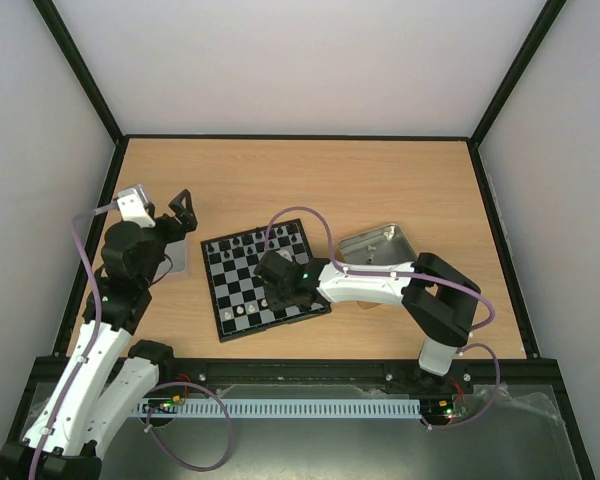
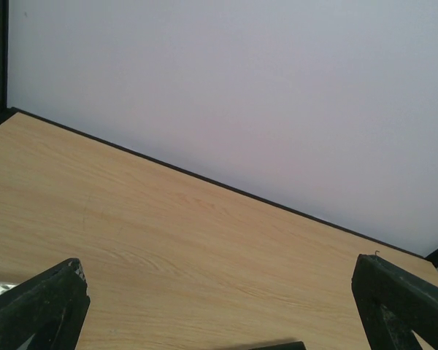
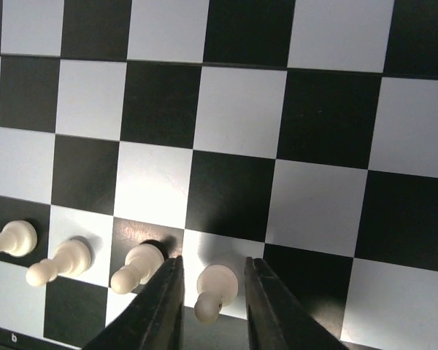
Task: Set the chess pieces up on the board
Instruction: Place the chess piece on the chessboard, then pick up the chess piece from the storage box.
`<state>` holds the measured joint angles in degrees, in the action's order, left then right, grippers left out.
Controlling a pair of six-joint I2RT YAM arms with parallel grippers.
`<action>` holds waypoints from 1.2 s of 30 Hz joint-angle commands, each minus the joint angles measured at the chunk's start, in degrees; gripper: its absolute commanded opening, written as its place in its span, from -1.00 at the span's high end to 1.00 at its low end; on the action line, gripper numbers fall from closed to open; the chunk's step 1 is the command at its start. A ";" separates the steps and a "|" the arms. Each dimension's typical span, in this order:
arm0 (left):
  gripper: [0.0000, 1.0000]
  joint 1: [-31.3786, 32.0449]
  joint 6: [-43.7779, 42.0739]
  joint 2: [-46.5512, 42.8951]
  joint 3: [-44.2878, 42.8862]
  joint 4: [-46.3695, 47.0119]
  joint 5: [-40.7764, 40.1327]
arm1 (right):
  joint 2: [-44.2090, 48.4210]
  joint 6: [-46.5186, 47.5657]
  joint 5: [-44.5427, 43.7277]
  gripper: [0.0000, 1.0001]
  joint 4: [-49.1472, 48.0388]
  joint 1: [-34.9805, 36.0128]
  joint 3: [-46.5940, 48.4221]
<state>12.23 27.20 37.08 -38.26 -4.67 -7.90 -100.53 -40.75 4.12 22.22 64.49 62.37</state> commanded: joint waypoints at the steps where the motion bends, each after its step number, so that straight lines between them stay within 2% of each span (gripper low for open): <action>1: -0.99 -0.12 -1.70 -0.29 0.91 2.90 2.17 | 1.47 -1.52 -3.62 0.47 0.43 0.37 1.94; 5: -0.99 -0.13 -1.75 -0.19 0.71 2.92 2.80 | 5.01 -3.15 -7.85 0.35 0.38 0.28 2.26; 9: -0.99 -0.10 -1.80 -0.55 0.71 2.79 2.67 | 11.47 -4.28 -16.63 0.28 -1.04 -1.93 -1.06; 15: -0.99 -0.15 -1.90 -0.95 0.79 2.97 3.40 | 23.79 -8.63 -21.03 0.22 -0.20 -15.01 -9.55; 19: -0.99 -0.22 -1.26 -1.16 1.01 3.16 2.81 | 28.83 -8.58 -19.21 0.18 -0.34 -24.14 -14.86; 25: -1.00 -0.19 2.94 -0.34 1.68 4.83 1.31 | 26.61 -5.11 -13.64 0.20 0.36 -33.42 -18.22; 30: -0.99 -0.24 3.26 2.60 1.49 6.36 4.16 | 20.98 -0.85 -12.82 0.25 -0.80 -35.43 -18.88; 36: -0.99 -0.19 2.50 6.21 -0.68 3.44 4.82 | 15.52 1.17 -11.85 0.30 -1.60 -35.75 -18.04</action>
<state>12.21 29.87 42.17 -37.23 -0.95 -3.95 -82.67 -42.02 -7.92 20.95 29.08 44.16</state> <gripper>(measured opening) 0.997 0.358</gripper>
